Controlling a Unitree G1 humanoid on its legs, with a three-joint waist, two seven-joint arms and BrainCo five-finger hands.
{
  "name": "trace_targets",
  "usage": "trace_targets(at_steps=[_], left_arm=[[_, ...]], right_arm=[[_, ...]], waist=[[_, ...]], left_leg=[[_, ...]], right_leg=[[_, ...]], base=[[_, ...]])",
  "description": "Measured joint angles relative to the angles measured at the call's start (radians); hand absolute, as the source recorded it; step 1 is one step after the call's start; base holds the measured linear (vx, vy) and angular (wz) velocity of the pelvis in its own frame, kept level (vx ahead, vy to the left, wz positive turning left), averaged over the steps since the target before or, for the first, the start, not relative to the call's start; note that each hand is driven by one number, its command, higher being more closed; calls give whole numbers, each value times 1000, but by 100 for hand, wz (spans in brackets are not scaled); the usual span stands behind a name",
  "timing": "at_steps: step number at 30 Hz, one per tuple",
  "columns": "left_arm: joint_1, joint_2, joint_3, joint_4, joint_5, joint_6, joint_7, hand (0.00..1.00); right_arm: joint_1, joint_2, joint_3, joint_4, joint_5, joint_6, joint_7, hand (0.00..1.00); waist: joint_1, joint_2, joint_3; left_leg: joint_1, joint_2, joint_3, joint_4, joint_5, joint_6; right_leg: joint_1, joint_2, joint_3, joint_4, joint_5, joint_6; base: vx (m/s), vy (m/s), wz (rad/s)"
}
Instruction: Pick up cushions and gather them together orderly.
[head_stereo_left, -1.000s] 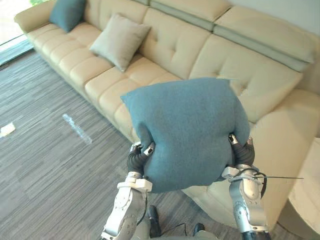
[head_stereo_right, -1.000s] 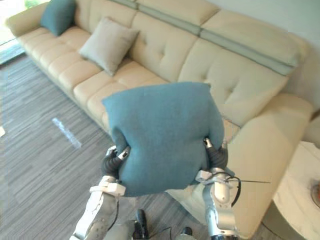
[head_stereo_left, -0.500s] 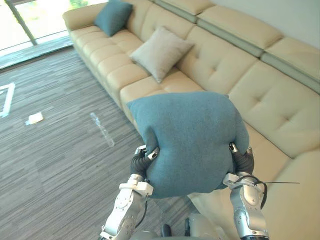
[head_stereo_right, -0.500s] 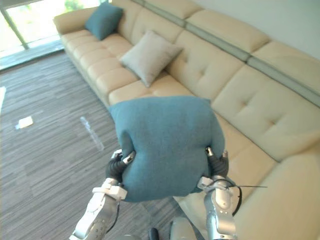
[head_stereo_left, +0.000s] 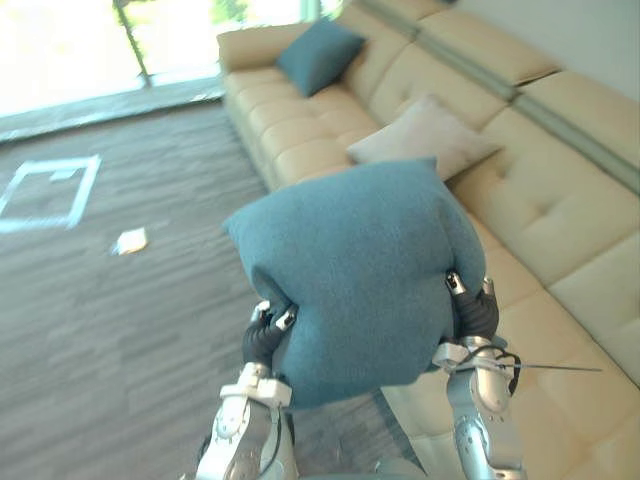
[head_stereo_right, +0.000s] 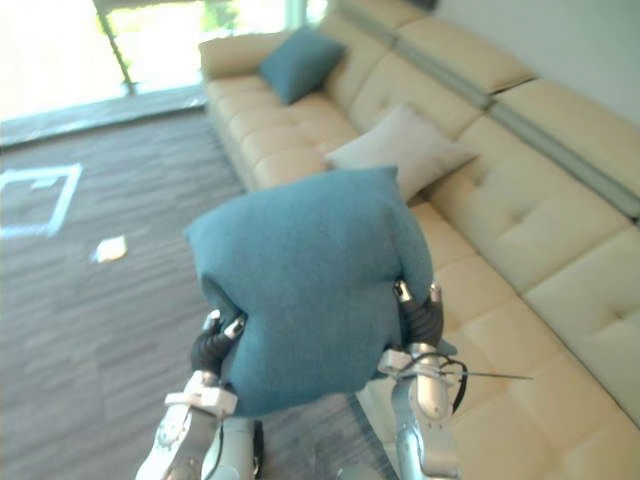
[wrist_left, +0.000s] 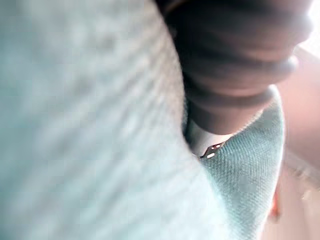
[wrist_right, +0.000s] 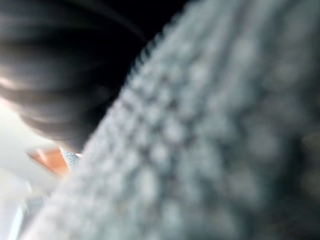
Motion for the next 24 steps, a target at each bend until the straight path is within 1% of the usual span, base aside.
trace_targets(at_steps=[1, 2, 3, 4, 5, 6, 8, 9, 10, 11, 12, 13, 15, 16, 18, 19, 20, 21, 22, 23, 24], left_arm=[[-11, 3, -4, 8, 0, 11, 0, 100], [-18, 4, -13, 21, 0, 19, 0, 100], [-18, 4, -29, 31, 1, 31, 0, 100], [-18, 4, -33, 35, 2, 31, 0, 100], [-17, 4, -34, 38, 2, 32, 0, 100], [-18, 5, -35, 39, 2, 32, 0, 100], [-19, 5, -35, 39, 2, 30, 0, 100], [-25, 4, -32, 46, 2, 27, 0, 100], [-33, 4, -25, 60, 2, 25, 0, 100], [-38, 4, -14, 73, 2, 22, 0, 100], [-46, 4, 3, 93, 2, 16, 0, 100], [-54, 3, 14, 101, 2, 16, 0, 100], [-64, 5, 24, 108, 2, 16, 0, 100], [-71, 5, 25, 111, 2, 17, 0, 100], [-73, 5, 24, 115, 2, 18, 0, 100], [-73, 2, 21, 121, 2, 27, 0, 100], [-72, 2, 19, 125, 2, 31, 0, 100], [-71, 1, 19, 127, 2, 31, -1, 100], [-73, 2, 19, 128, 2, 32, -2, 100], [-69, -4, 18, 128, 2, 32, -2, 100], [-61, -13, 18, 128, 2, 34, -2, 100]], right_arm=[[19, 1, -6, -1, 5, 0, -1, 100], [35, 1, -14, -2, 7, 0, -1, 100], [62, 0, -28, -2, 7, 1, -1, 100], [67, 0, -30, -2, 8, 1, -1, 100], [70, 0, -30, -2, 8, 1, -1, 100], [70, 0, -30, -3, 8, 1, -1, 100], [69, 0, -30, -3, 8, 1, 0, 100], [61, 0, -29, -2, 8, 2, 1, 100], [52, -6, -28, 6, 7, 1, 6, 100], [29, -18, -24, 31, 6, -1, 12, 100], [-15, -30, -18, 88, 6, -2, 22, 100], [-49, -39, -12, 131, 6, -1, 27, 100], [-91, -61, -3, 199, 6, -1, 31, 100], [-107, -78, 4, 240, 6, 2, 31, 100], [-108, -99, 6, 269, 6, 9, 31, 100], [-103, -109, 6, 278, 6, 15, 31, 100], [-91, -111, 6, 277, 6, 15, 31, 100], [-85, -112, 6, 276, 7, 14, 31, 100], [-81, -108, 6, 276, 7, 14, 31, 100], [-73, -111, 6, 267, 7, 14, 31, 100], [-63, -118, 6, 246, 7, 15, 31, 100]], waist=[[-8, -13, -5], [-22, -14, -7], [-28, -15, -7], [-28, -15, -7], [-30, -15, -7], [-31, -14, -8], [-30, -4, -16], [-30, 2, -19], [-24, 7, -22], [-24, 8, -22], [-26, 6, -24], [-27, 9, -24], [-42, 25, -21], [-51, 36, -22], [-62, 43, -23], [-65, 51, -21], [-71, 54, -22], [-76, 68, -14], [-81, 70, -9], [-80, 80, -2], [-75, 98, 8]], left_leg=[[8, -1, 37, 1, 0, 0], [24, 0, 63, 0, 0, 0], [59, 4, 103, -25, 0, 1], [70, 6, 116, -35, 0, 1], [86, 8, 132, -52, 0, 2], [105, 12, 157, -76, -1, 5], [125, 27, 196, -115, -8, 20], [141, 32, 222, -148, -7, 32], [154, 38, 244, -183, 2, 45], [172, 40, 275, -218, 9, 52], [191, 37, 320, -256, 27, 52], [200, 36, 347, -274, 34, 49], [199, 45, 363, -289, 41, 43], [199, 52, 363, -298, 51, 35], [209, 61, 351, -308, 59, 23], [221, 70, 325, -306, 58, 21], [223, 85, 305, -284, 53, 13], [220, 113, 282, -238, 34, -9], [195, 125, 261, -170, 33, -10], [128, 160, 209, -12, 54, 20], [87, 187, 176, 105, 85, 58]], right_leg=[[-6, -18, 36, -28, 19, 19], [-5, -27, 63, -50, 44, 27], [-14, -33, 92, -63, 80, 32], [-20, -33, 99, -62, 88, 31], [-29, -33, 109, -63, 104, 39], [-48, -32, 109, -65, 127, 42], [-84, -23, 84, -72, 165, 36], [-119, -26, -3, -76, 199, 18], [-133, -39, -94, -86, 218, -8], [-147, -57, -195, -102, 234, -33], [-154, -84, -338, -126, 247, -59], [-154, -94, -411, -155, 259, -74], [-152, -83, -427, -214, 302, -71], [-153, -73, -427, -225, 322, -83], [-147, -56, -427, -230, 323, -83], [-128, -43, -429, -230, 318, -77], [-113, -32, -444, -225, 301, -67], [-96, -14, -457, -212, 258, -77], [-87, -8, -463, -204, 243, -80], [-72, 13, -479, -183, 225, -85], [-46, 35, -487, -175, 214, -94]], base=[[98, 207, -116], [135, 291, -146], [97, 219, -112], [96, 203, -104], [67, 129, -84], [53, 110, -101], [17, 87, -96], [-12, 76, -93], [-56, 61, -99], [-99, 4, -100], [-132, -16, -103], [-101, -23, -98], [-40, -50, -61], [10, -109, -37], [37, -122, -20], [39, -111, -1], [52, -170, 8], [26, -140, 21], [1, -172, 24], [-5, -140, 17], [7, -143, 6]])
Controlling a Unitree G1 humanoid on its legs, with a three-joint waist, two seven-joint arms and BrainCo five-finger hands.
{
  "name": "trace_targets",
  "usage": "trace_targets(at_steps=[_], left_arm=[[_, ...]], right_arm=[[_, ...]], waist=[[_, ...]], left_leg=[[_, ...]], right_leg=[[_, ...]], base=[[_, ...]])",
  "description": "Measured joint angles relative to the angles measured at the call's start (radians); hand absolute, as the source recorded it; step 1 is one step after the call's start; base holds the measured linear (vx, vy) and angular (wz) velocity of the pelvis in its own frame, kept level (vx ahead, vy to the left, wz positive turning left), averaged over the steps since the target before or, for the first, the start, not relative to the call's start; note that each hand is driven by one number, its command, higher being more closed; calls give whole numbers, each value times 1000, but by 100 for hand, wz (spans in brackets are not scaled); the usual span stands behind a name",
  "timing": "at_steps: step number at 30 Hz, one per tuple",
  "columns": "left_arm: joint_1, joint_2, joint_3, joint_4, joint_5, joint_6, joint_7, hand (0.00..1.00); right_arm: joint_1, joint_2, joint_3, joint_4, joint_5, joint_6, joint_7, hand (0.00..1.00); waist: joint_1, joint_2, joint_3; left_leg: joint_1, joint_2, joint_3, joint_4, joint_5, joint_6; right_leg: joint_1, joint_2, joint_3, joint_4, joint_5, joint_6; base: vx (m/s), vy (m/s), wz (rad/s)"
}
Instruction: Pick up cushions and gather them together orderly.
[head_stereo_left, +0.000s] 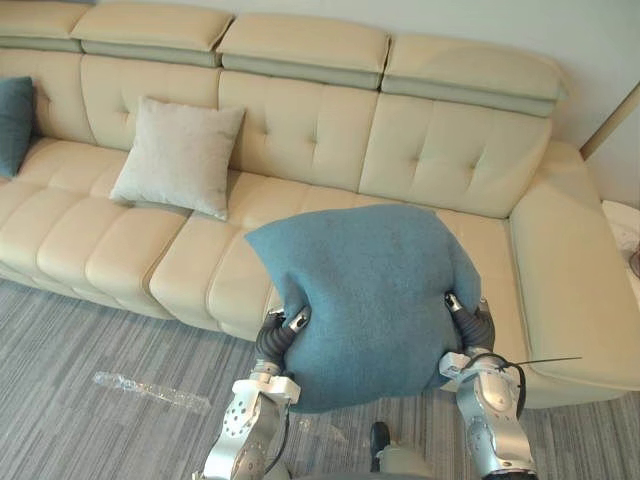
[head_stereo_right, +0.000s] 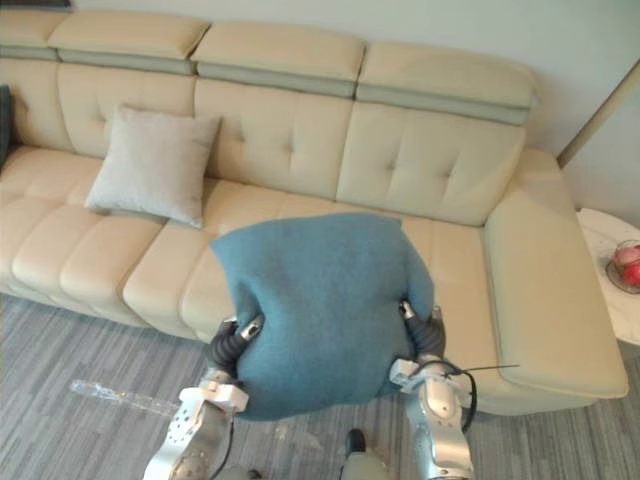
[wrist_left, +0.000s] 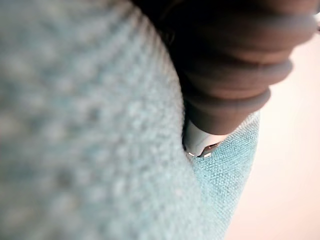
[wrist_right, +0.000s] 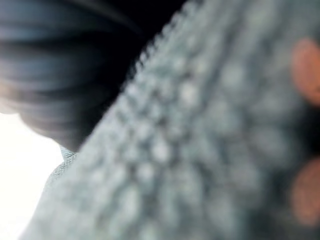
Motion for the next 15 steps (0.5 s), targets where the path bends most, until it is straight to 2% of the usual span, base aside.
trace_targets(at_steps=[1, 2, 3, 4, 5, 6, 7, 8, 9, 10, 11, 12, 13, 15], left_arm=[[5, -5, 0, 0, 0, 1, 0, 100], [12, -5, 0, 0, 0, 1, 0, 100], [11, -5, 2, 0, 0, 0, 0, 100], [10, -6, 2, -5, 0, -3, -3, 100], [5, -15, 1, -8, 0, -5, -9, 100], [0, -24, 2, -8, 1, -5, -9, 100], [-5, -26, 2, -8, 1, -6, -9, 100], [-8, -24, 4, -8, 1, -6, -9, 100], [-9, -23, 7, -9, 1, -8, -9, 100], [-9, -23, 7, -9, 1, -8, -9, 100], [-9, -18, 8, -9, 1, -6, -8, 100], [-7, -14, 8, -9, 1, -6, -8, 100], [-8, -13, 8, -10, 1, -6, -8, 100], [-9, -13, 7, -12, 1, -6, -8, 100]], right_arm=[[10, 0, 0, -22, 0, 0, 0, 100], [24, 5, 0, -50, 0, 0, 0, 100], [25, 11, 0, -61, 0, -3, 0, 100], [24, 10, -1, -72, 0, -3, 0, 100], [19, 5, -8, -83, 0, -8, -1, 100], [13, 5, -10, -85, 0, -9, -3, 100], [6, 5, -11, -85, 0, -9, -5, 100], [-5, 5, -11, -83, -2, -9, -5, 100], [-35, 5, -11, -60, -6, -8, -5, 100], [-41, 7, -10, -52, -8, -7, -5, 100], [-39, 17, -10, -48, -10, -3, -5, 100], [-21, 29, -8, -55, -10, -3, -5, 100], [-17, 31, -9, -56, -10, -3, -5, 100], [-17, 32, -9, -59, -11, -3, -5, 100]], waist=[[8, 12, 7], [15, 12, 10], [20, 5, 10], [25, -8, 15], [26, -2, 12], [26, -2, 12], [28, -3, 13], [32, -5, 13], [48, 3, 10], [57, 9, 7], [74, -2, 8], [79, -28, 1], [77, -41, -1], [71, -45, -2]], left_leg=[[-15, 14, -13, 59, 33, 4], [-26, 13, -30, 106, 103, -8], [-42, 3, -34, 129, 173, -10], [-69, -9, -35, 147, 188, -14], [-83, -52, -54, 106, 105, -20], [-82, -98, -75, 25, 45, -8], [-82, -142, -103, -53, 13, -9], [-78, -190, -144, -161, 7, -18], [-41, -236, -211, -384, 45, -19], [-31, -237, -215, -394, 88, -14], [-10, -240, -196, -395, 115, -6], [12, -248, -157, -392, 101, 8], [24, -256, -135, -388, 85, 18], [54, -259, -91, -382, 58, 30]], right_leg=[[19, 11, 0, 0, -13, -1], [44, 12, 6, -12, -23, -12], [62, 4, 14, -34, -24, -15], [79, -7, 21, -55, -21, -24], [83, -15, 30, -68, -16, -32], [84, -20, 41, -77, -9, -43], [88, -23, 47, -90, -8, -45], [89, -26, 53, -102, -7, -46], [88, -15, 75, -110, -10, -32], [89, -11, 87, -106, -14, -24], [92, -14, 116, -95, -21, -12], [96, -33, 140, -74, -29, 10], [88, -50, 151, -36, -40, 34], [22, -65, 165, 117, -64, 65]], base=[[22, -111, -4], [45, -101, -1], [52, -83, 5], [127, -50, 18], [130, -1, 23], [131, 5, 19], [115, 45, 6], [169, 121, -29], [191, 151, -47], [188, 154, -73], [194, 120, -66], [262, 143, -63], [302, 168, -61], [237, 158, -58]])
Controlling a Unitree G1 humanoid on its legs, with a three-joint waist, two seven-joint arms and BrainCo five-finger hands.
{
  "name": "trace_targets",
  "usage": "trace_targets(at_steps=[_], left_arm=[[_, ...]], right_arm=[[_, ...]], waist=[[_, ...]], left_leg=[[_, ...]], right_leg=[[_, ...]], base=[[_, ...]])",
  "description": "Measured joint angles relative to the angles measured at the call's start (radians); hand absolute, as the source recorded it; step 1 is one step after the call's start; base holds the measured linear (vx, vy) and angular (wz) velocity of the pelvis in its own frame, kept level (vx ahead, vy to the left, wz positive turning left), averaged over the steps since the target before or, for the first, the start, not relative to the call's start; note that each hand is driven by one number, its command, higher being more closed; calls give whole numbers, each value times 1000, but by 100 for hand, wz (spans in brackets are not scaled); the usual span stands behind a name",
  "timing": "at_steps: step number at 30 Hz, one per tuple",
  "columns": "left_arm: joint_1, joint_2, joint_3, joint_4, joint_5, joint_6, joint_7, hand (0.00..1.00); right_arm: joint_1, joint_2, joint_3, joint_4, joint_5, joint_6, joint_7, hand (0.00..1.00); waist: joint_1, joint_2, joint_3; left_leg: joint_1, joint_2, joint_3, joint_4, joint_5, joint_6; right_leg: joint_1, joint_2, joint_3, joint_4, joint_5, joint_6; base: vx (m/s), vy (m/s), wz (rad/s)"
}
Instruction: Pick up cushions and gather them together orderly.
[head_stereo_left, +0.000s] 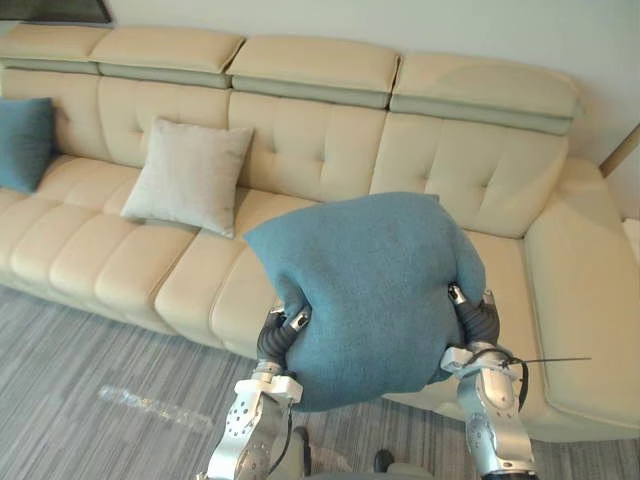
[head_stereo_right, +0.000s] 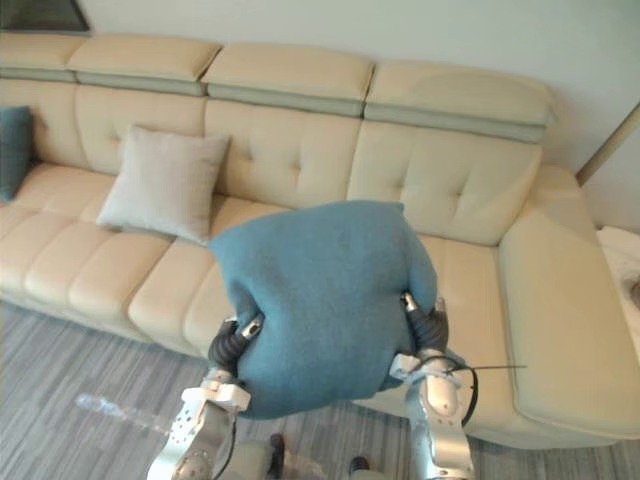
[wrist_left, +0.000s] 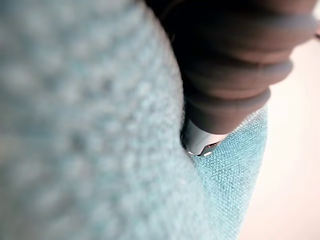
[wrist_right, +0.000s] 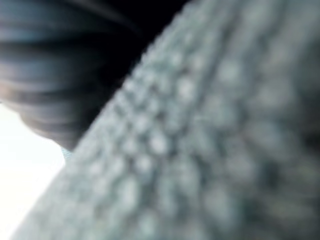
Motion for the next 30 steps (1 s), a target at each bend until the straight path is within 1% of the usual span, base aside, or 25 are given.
trace_targets(at_steps=[2, 3, 4, 5, 6, 7, 8, 9, 10, 11, 12, 14, 15, 16, 17, 18, 19, 20, 21, 22, 23, 24, 25, 28, 30], left_arm=[[-1, 6, 0, -2, 0, 0, 0, 100], [0, 13, 0, -2, 0, 1, 1, 100], [-1, 17, 1, -2, 0, 0, 1, 100], [-1, 20, 2, -3, 0, -4, 1, 100], [-1, 21, 11, -3, 0, -12, 1, 100], [-1, 23, 17, -2, 0, -12, 1, 100], [-1, 29, 28, -2, 0, -12, 1, 100], [-1, 40, 33, -2, 0, -11, 1, 100], [-4, 56, 36, 2, 0, -10, 1, 100], [-4, 41, 36, 15, 0, 1, 1, 100], [-2, 25, 32, 16, 1, 8, 0, 100], [-3, 7, 31, 18, 1, 11, 0, 100], [-5, 6, 28, 18, 2, 14, 0, 100], [-6, 3, 28, 18, 1, 15, 0, 100], [-3, -5, 28, 18, 1, 16, 0, 100], [-2, -8, 29, 18, 1, 17, 0, 100], [-1, -7, 32, 17, 1, 16, 0, 100], [-2, -8, 31, 14, 2, 13, 0, 100], [-8, -16, 31, 4, 2, 7, -1, 100], [-16, -23, 31, 0, 2, 0, -1, 100], [-24, -24, 31, 0, 3, -2, -1, 100], [-31, -25, 31, 1, 9, -4, -1, 100], [-32, -18, 33, 9, 9, -5, -1, 100], [-31, -16, 31, 13, 10, 3, -1, 100], [-31, -12, 29, 18, 10, 5, -1, 100]], right_arm=[[1, 9, -1, 2, -1, 0, 0, 100], [2, 15, -1, 9, -2, 0, 1, 100], [2, 18, -1, 14, -2, 0, 2, 100], [1, 18, 0, 14, -2, 0, 4, 100], [-9, 14, 5, 21, -1, -1, 13, 100], [-18, 12, 12, 32, -1, -1, 16, 100], [-35, 9, 18, 58, -1, -2, 21, 100], [-43, 12, 22, 76, -1, -2, 23, 100], [-45, 16, 32, 102, -1, -2, 23, 100], [-44, 3, 32, 128, -1, 1, 23, 100], [-33, -21, 31, 130, 0, 6, 23, 100], [-20, -42, 29, 129, 0, 8, 23, 100], [-10, -39, 27, 124, 1, 8, 19, 100], [-3, -38, 27, 111, 1, 9, 18, 100], [18, -39, 23, 63, 1, 12, 17, 100], [28, -39, 21, 34, 1, 12, 16, 100], [31, -34, 20, 9, 1, 11, 16, 100], [30, -31, 17, -2, 1, 7, 16, 100], [26, -29, 7, -24, 1, 0, 16, 100], [21, -30, 4, -30, 1, -11, 16, 100], [16, -29, 0, -29, 1, -13, 15, 100], [5, -31, -4, -18, 0, -13, 15, 100], [-7, -19, -4, 13, -1, -10, 15, 100], [5, -7, -14, 15, -1, 2, 15, 100], [9, 2, -15, 15, -2, 2, 15, 100]], waist=[[-12, -2, 4], [-27, -3, 4], [-37, -4, 4], [-39, -6, 1], [-39, -12, -3], [-37, -13, -3], [-37, -14, -4], [-36, -25, -11], [-40, -49, -16], [-43, -24, -15], [-44, 6, -17], [-46, 37, -15], [-53, 37, -11], [-53, 37, -6], [-48, 47, 3], [-39, 51, 6], [-27, 43, 8], [-20, 34, 6], [-20, 36, 4], [-20, 38, -2], [-21, 41, -5], [-17, 55, -13], [-5, 51, -15], [-7, 31, -14], [-7, 26, -16]], left_leg=[[65, -6, 32, -26, -14, 17], [105, -10, 43, -44, -19, 22], [132, -10, 48, -58, -19, 22], [148, -5, 61, -73, -22, 17], [160, 10, 81, -89, -31, 3], [164, 20, 91, -92, -36, -6], [168, 34, 106, -88, -45, -21], [169, 36, 118, -85, -53, -34], [178, 22, 116, -79, -70, -52], [181, 47, 103, -66, -83, -60], [180, 76, 83, -61, -104, -73], [179, 122, 72, -41, -116, -89], [168, 135, 52, 10, -112, -94], [139, 147, 33, 82, -108, -98], [84, 173, 7, 239, -89, -93], [54, 187, 5, 313, -60, -89], [30, 191, 4, 376, -26, -83], [23, 184, 3, 373, -38, -77], [17, 162, 1, 312, -85, -55], [10, 132, -19, 218, -109, -43], [14, 110, -36, 126, -105, -39], [35, 93, -57, -23, -48, -37], [61, 85, -53, -61, -8, -69], [95, 67, -22, -98, -1, -65], [126, 53, -3, -135, 5, -56]], right_leg=[[-109, -27, -25, 249, -5, 19], [-139, -53, -66, 339, -25, 8], [-151, -68, -102, 365, -43, -6], [-165, -74, -125, 358, -50, -17], [-191, -72, -170, 288, -52, -31], [-194, -65, -189, 229, -44, -41], [-192, -52, -213, 123, -12, -68], [-181, -49, -223, 39, 37, -80], [-166, -52, -211, -41, 156, -67], [-149, -26, -215, -42, 155, -73], [-132, 7, -224, -70, 154, -79], [-102, 50, -249, -101, 142, -102], [-85, 65, -261, -109, 117, -108], [-71, 71, -273, -110, 111, -116], [-38, 91, -286, -113, 98, -132], [-13, 100, -287, -121, 95, -137], [19, 101, -284, -150, 94, -144], [33, 98, -284, -169, 94, -145], [44, 92, -284, -193, 101, -155], [43, 87, -284, -211, 108, -157], [42, 85, -283, -223, 114, -151], [40, 94, -279, -233, 134, -129], [44, 94, -255, -237, 140, -120], [66, 84, -215, -280, 159, -96], [80, 75, -194, -303, 165, -87]], base=[[194, 124, -43], [184, 77, -15], [213, 56, -12], [194, 8, -29], [182, -54, -40], [140, -86, -53], [146, -129, -45], [157, -176, -41], [167, -199, -28], [162, -212, -19], [115, -152, -15], [144, -156, 3], [160, -185, 26], [121, -183, 36], [96, -147, 20], [110, -120, 8], [107, -73, -1], [135, -72, 9], [112, -23, 16], [104, 2, 12], [131, 73, -8], [129, 91, -39], [189, 94, -44], [158, 91, -29], [97, 87, -30]])
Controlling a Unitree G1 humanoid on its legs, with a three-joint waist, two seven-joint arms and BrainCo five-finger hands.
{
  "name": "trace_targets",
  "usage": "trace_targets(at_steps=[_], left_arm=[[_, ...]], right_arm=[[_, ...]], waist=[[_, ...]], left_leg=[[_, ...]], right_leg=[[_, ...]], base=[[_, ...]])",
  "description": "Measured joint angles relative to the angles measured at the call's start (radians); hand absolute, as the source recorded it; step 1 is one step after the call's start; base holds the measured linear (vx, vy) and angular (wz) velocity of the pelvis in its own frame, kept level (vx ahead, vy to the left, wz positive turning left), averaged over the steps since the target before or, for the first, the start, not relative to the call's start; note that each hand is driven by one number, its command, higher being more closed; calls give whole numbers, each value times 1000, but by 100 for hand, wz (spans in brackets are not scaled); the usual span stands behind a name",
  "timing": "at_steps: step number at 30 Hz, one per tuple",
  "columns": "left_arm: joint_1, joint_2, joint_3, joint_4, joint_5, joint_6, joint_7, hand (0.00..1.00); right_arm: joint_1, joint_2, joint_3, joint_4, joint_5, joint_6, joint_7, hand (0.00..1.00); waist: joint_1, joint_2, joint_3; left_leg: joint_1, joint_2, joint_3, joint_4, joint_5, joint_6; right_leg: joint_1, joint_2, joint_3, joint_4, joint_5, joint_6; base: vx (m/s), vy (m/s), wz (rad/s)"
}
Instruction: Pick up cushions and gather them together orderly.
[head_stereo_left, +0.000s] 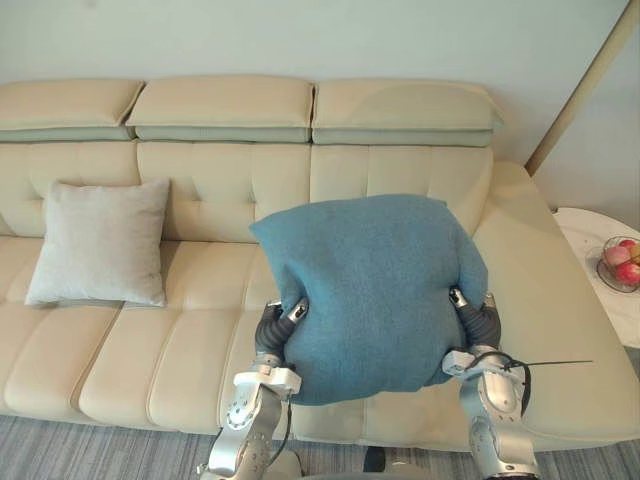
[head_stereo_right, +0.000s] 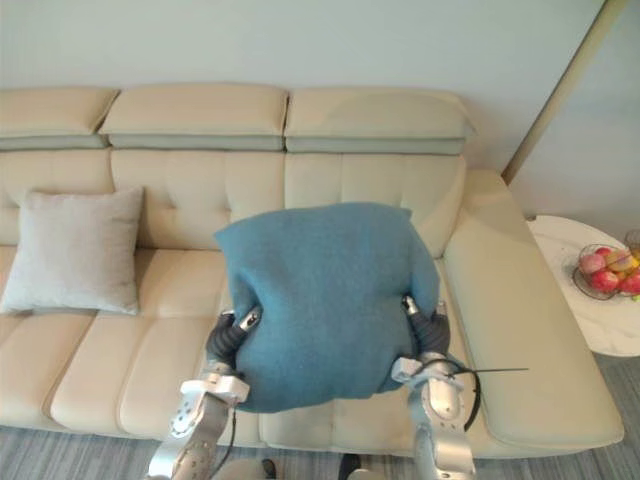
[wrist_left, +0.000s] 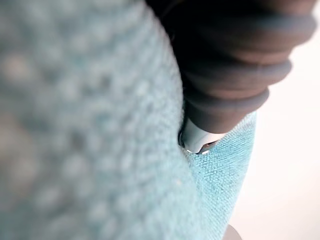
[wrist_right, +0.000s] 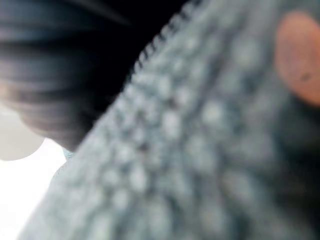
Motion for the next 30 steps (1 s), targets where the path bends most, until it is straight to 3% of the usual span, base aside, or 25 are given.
trace_targets(at_steps=[10, 13, 16, 23, 26, 27, 30], left_arm=[[20, 5, 0, -1, 15, 2, 0, 100], [11, 5, 16, -6, 31, 2, 11, 100], [-64, 4, 47, -11, 61, -5, 53, 100], [-416, 5, 105, -9, 158, -35, 231, 100], [-712, 75, 120, 57, 191, -53, 332, 100], [-842, 112, 122, 112, 200, -68, 367, 100], [-1136, 173, 134, 245, 227, -80, 426, 100]], right_arm=[[23, 15, -5, 43, -15, 0, 2, 100], [-7, 13, 3, 44, -46, 0, -6, 100], [-113, 11, 23, 54, -82, 0, -53, 100], [-469, -7, 22, 56, -168, -1, -222, 100], [-722, -63, 14, 59, -220, -1, -328, 100], [-839, -74, -7, 90, -256, -6, -370, 100], [-1109, -123, -36, 224, -310, -15, -461, 100]], waist=[[-4, -7, -6], [-4, -14, 1], [-2, -30, 53], [22, -33, 145], [24, -33, 181], [21, -33, 222], [10, -32, 249]], left_leg=[[30, -31, 22, -113, 35, 20], [-41, -32, 22, -111, 51, 20], [-126, -33, 23, -90, 66, 19], [-378, -29, 37, -4, 92, 22], [-474, -35, 34, -6, 127, 23], [-477, -39, 31, -20, 143, 23], [-547, -50, 25, -49, 183, 25]], right_leg=[[-5, -18, 26, -65, 26, 12], [-75, -19, 24, -66, 47, 6], [-162, -19, 25, -41, 64, -2], [-437, -41, 27, 84, 70, -8], [-533, -49, 29, 88, 101, -10], [-536, -51, 29, 74, 116, -10], [-589, -55, 27, 15, 171, -10]], base=[[38, 26, -7], [-37, -9, -2], [-123, -8, -3], [-161, -13, -3], [-122, -25, 8], [-91, -34, 8], [-68, -22, 8]])
